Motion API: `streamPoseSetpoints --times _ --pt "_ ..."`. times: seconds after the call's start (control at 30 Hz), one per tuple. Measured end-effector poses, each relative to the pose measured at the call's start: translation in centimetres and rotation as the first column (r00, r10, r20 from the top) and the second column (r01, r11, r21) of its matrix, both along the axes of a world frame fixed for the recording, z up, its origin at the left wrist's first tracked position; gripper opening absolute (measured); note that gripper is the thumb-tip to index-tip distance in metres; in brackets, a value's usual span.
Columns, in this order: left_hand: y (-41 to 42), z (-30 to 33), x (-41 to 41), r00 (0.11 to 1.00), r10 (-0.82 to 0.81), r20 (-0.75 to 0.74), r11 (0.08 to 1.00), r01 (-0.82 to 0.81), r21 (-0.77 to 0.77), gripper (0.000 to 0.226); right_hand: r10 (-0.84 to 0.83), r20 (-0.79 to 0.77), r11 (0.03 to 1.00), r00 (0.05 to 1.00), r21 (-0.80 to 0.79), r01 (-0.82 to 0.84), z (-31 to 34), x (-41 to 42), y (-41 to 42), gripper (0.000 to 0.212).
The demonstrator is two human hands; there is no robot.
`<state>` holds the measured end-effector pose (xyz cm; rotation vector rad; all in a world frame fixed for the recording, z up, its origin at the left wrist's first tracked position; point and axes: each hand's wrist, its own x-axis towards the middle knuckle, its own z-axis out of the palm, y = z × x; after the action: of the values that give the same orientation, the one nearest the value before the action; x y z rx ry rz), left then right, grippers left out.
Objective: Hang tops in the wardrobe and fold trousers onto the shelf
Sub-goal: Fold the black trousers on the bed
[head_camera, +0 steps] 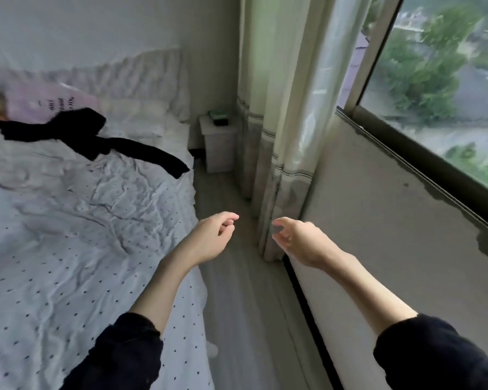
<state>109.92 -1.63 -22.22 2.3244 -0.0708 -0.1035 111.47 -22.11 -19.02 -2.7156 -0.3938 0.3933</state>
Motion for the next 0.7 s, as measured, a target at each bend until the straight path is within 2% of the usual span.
streamPoseSetpoints --times 0.13,0.3,0.47,0.57,0.7 --pt "3.0 0.3 7.2 0.986 0.167 0.005 0.986 -0.167 -0.016 0.034 0.183 -0.001 0.983 0.983 0.017 -0.183 0.2 10.7 3.9 0.039" --pt "7.1 -0.6 13.6 0.941 0.332 -0.072 0.943 -0.333 -0.002 0.035 0.343 -0.014 0.937 0.939 0.079 -0.341 -0.6 21.9 9.8 0.038" --pt "12.0 -1.7 22.2 0.865 0.496 -0.071 0.868 -0.496 0.018 0.036 0.509 -0.022 0.852 0.861 0.158 -0.5 -1.6 32.8 16.3 0.037" --pt "14.3 -1.7 28.6 0.805 0.593 -0.026 0.805 -0.593 -0.012 0.038 0.567 -0.047 0.807 0.823 0.232 -0.543 -2.3 39.9 19.8 0.036" --pt "16.9 -1.7 35.9 0.765 0.64 -0.066 0.766 -0.643 -0.014 0.038 0.651 -0.112 0.751 0.75 0.232 -0.618 -2.7 48.8 24.3 0.037"
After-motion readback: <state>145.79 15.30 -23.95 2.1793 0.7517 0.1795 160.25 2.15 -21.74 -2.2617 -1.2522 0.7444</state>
